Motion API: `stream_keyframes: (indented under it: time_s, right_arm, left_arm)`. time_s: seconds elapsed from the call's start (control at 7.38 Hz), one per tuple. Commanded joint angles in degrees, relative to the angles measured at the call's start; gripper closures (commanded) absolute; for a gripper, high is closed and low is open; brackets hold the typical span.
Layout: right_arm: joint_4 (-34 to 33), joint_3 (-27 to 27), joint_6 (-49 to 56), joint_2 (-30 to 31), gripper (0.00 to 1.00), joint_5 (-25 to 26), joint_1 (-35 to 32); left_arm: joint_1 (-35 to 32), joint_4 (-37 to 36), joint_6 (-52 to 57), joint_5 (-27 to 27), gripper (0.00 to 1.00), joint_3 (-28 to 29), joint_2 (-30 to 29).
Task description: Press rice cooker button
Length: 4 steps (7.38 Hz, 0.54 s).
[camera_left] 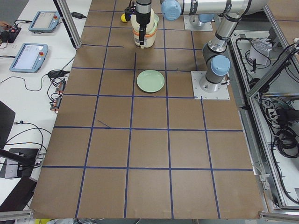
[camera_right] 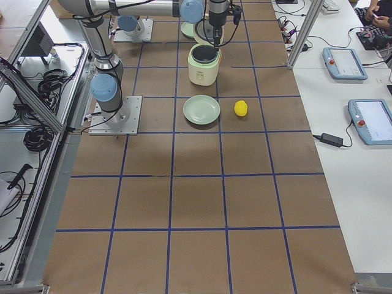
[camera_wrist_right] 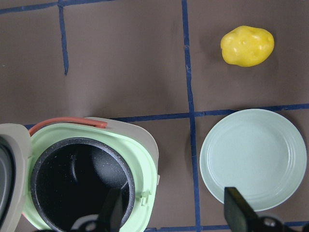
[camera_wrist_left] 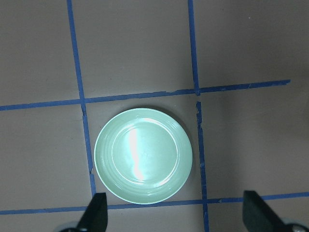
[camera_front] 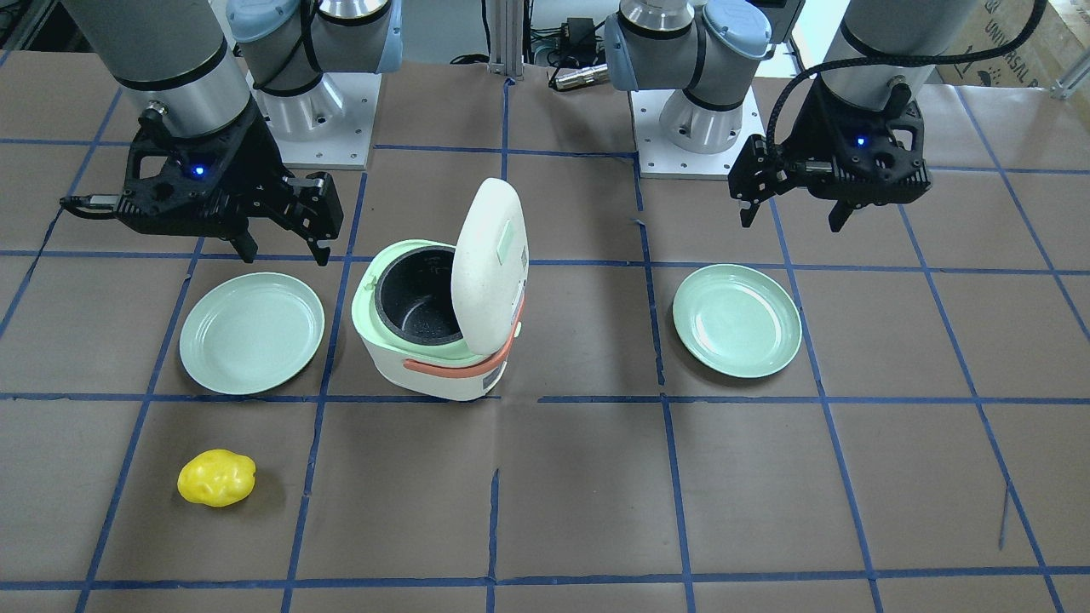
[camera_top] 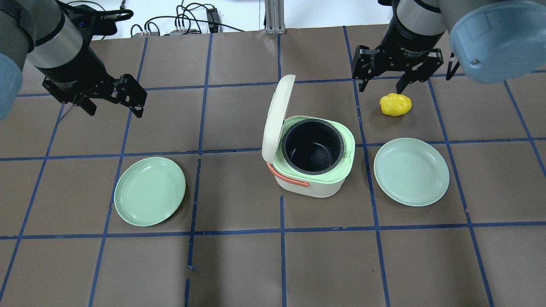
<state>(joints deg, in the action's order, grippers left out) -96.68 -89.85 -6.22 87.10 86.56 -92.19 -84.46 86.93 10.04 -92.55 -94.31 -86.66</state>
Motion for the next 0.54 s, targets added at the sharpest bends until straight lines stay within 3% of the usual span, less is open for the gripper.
stream_keyframes:
  time_s: [0.0,0.41]
  right_arm:
    - [0.0,-0.06,0.07,-0.08,0.21,-0.08,-0.01]
    - [0.0,-0.06,0.07,-0.26,0.2,-0.17,-0.09]
  left_arm:
    - [0.0,0.0,0.07,0.0,0.0,0.0,0.0]
    - [0.0,0.0,0.07,0.0,0.0,0.0,0.0]
